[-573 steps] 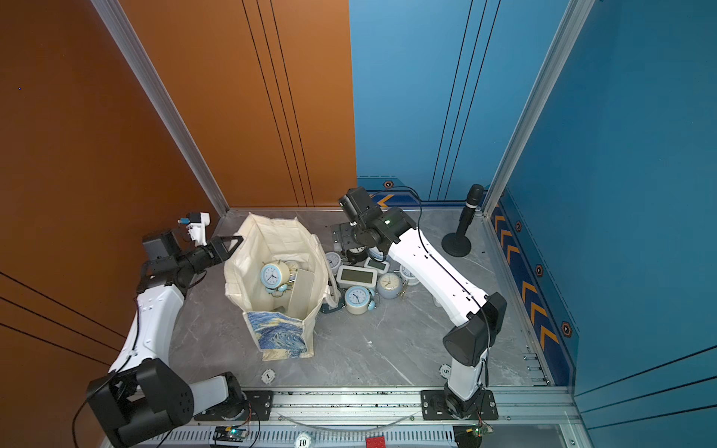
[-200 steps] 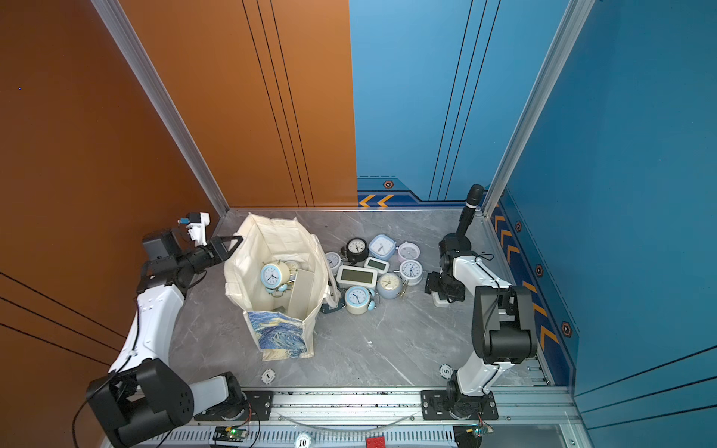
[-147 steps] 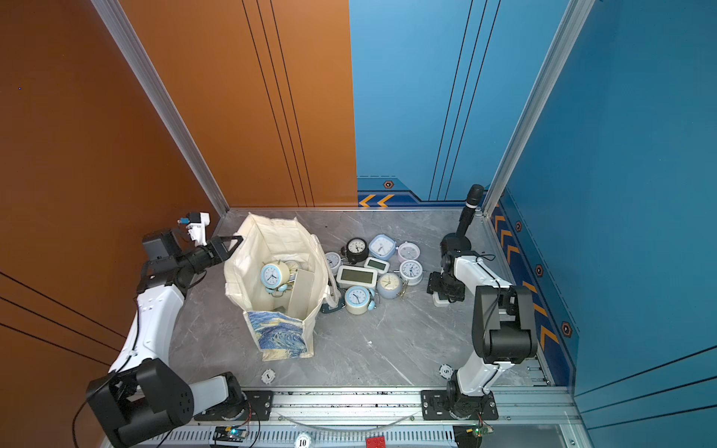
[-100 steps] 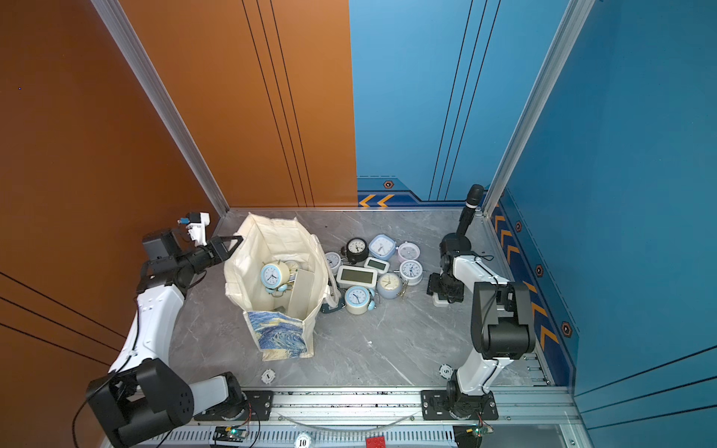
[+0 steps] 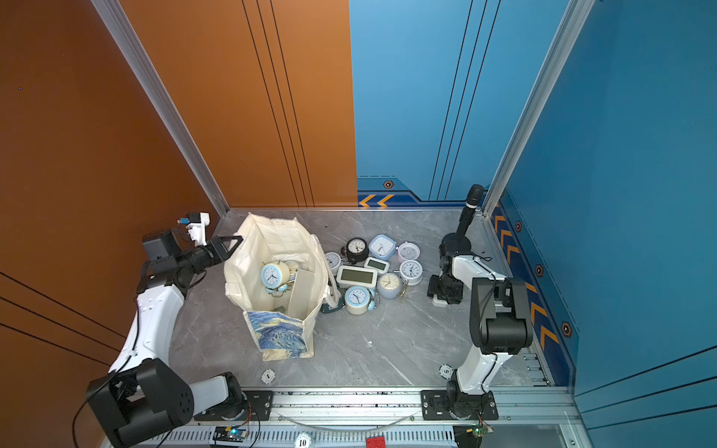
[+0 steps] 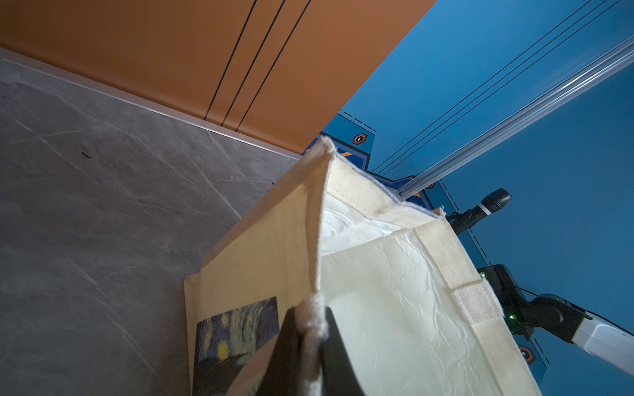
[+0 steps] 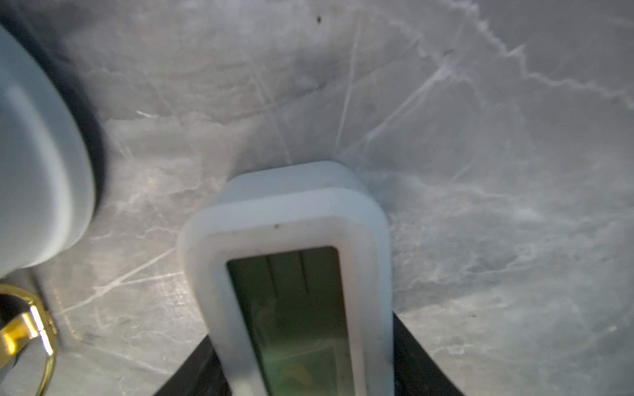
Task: Put the alarm clock into the canvas bag
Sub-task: Pick up the alarm from the center of the board.
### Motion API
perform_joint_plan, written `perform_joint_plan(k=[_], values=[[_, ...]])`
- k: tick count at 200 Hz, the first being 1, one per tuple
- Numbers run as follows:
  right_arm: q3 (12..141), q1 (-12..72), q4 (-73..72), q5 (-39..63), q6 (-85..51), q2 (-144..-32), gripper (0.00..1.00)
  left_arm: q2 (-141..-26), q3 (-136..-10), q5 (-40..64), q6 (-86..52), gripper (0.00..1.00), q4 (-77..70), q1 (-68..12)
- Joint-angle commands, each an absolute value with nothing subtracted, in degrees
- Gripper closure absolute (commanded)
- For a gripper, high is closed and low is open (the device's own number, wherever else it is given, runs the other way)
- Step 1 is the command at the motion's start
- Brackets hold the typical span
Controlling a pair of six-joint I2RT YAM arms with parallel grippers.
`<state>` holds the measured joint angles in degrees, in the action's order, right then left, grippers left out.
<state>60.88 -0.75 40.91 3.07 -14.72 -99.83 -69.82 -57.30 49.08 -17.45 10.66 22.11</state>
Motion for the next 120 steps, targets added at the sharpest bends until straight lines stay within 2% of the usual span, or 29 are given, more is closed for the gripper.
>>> perform_joint_plan(k=[1, 45, 120], values=[[61.09, -1.05, 40.34, 2.9, -14.21, -99.4, 0.41, -68.64, -56.69, 48.93, -17.67, 1.0, 9.23, 22.57], [61.5, -0.97, 41.02, 2.99, -14.23, -98.07, 0.46, -68.62, -56.72, 48.84, -17.58, 1.0, 9.23, 22.59], [66.0, 1.5, 45.89, 1.02, -14.29, -93.5, 0.46, -68.72, -56.78, 48.82, -17.69, 1.0, 9.23, 22.67]])
